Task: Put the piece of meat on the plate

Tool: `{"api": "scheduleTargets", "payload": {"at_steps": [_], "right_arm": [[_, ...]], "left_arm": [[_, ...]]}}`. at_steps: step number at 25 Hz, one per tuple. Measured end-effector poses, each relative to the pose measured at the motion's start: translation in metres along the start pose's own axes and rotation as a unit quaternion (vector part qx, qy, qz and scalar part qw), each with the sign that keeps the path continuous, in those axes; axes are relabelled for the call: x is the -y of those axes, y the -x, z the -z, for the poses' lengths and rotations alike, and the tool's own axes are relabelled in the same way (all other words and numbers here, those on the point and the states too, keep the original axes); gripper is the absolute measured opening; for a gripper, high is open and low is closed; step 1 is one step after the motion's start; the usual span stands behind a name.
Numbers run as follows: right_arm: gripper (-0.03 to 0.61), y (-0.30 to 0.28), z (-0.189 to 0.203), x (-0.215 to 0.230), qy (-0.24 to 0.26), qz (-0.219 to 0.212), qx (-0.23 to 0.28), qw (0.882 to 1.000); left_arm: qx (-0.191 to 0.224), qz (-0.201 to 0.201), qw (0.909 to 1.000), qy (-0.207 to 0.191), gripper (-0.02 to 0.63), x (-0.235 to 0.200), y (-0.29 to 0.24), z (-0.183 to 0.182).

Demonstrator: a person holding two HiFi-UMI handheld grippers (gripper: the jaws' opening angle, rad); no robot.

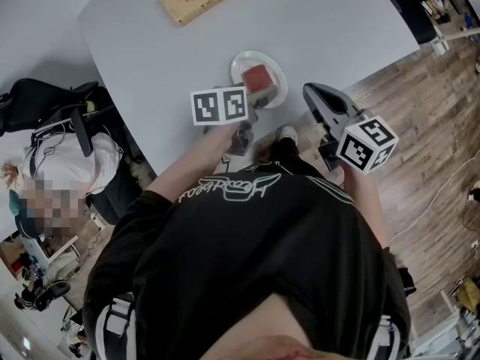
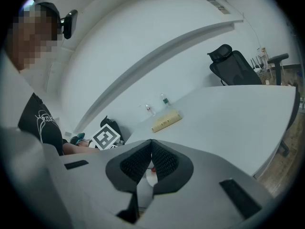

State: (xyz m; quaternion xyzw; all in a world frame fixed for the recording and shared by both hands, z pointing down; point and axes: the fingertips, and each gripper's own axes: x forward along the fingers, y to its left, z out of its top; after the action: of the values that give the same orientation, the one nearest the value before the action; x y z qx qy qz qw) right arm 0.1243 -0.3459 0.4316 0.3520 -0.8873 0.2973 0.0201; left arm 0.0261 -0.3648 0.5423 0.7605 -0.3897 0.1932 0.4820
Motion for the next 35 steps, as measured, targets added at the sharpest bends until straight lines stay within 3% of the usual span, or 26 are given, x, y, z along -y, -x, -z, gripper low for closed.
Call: {"api": "scheduleTargets", "payload": {"at_steps": [5, 9, 13, 17, 19, 20, 24, 28, 35], "right_arm": [[0.008, 0.003, 0.0, -0.015, 0.01, 0.005, 0.008, 1.0], [0.008, 0.006, 0.0, -0.034, 0.02, 0.007, 0.018, 1.0], [0.008, 0.012, 0.0, -0.056, 0.023, 0.009, 0.029, 0.999], [0.008, 0.021, 0.001, -0.081, 0.036, 0.014, 0.042, 0.998], [0.008, 0.025, 0.002, -0.094, 0.043, 0.016, 0.048, 0.998], [0.008, 0.027, 0.002, -0.1, 0.048, 0.017, 0.051, 0.997], [0.008, 0.036, 0.007, -0.132, 0.065, 0.018, 0.058, 0.996], [0.008, 0.047, 0.014, -0.163, 0.078, 0.015, 0.068, 0.995], [0.008, 0.057, 0.02, -0.209, 0.098, -0.003, 0.072, 0.993]], "left_arm": [[0.006, 0.047, 0.9989, -0.004, 0.417, 0.013, 0.017, 0.006], [0.025, 0.076, 0.9962, -0.033, 0.416, 0.029, 0.041, 0.004], [0.049, 0.127, 0.9877, -0.077, 0.397, 0.054, 0.07, 0.006], [0.08, 0.171, 0.972, -0.14, 0.298, 0.082, 0.106, 0.012], [0.089, 0.195, 0.9595, -0.183, 0.205, 0.095, 0.123, 0.019], [0.094, 0.208, 0.9526, -0.201, 0.188, 0.101, 0.131, 0.023], [0.109, 0.247, 0.9287, -0.254, 0.016, 0.119, 0.168, 0.043], [0.119, 0.266, 0.9089, -0.298, 0.008, 0.129, 0.204, 0.064], [0.153, 0.278, 0.8953, -0.312, 0.008, 0.131, 0.259, 0.077]]}}
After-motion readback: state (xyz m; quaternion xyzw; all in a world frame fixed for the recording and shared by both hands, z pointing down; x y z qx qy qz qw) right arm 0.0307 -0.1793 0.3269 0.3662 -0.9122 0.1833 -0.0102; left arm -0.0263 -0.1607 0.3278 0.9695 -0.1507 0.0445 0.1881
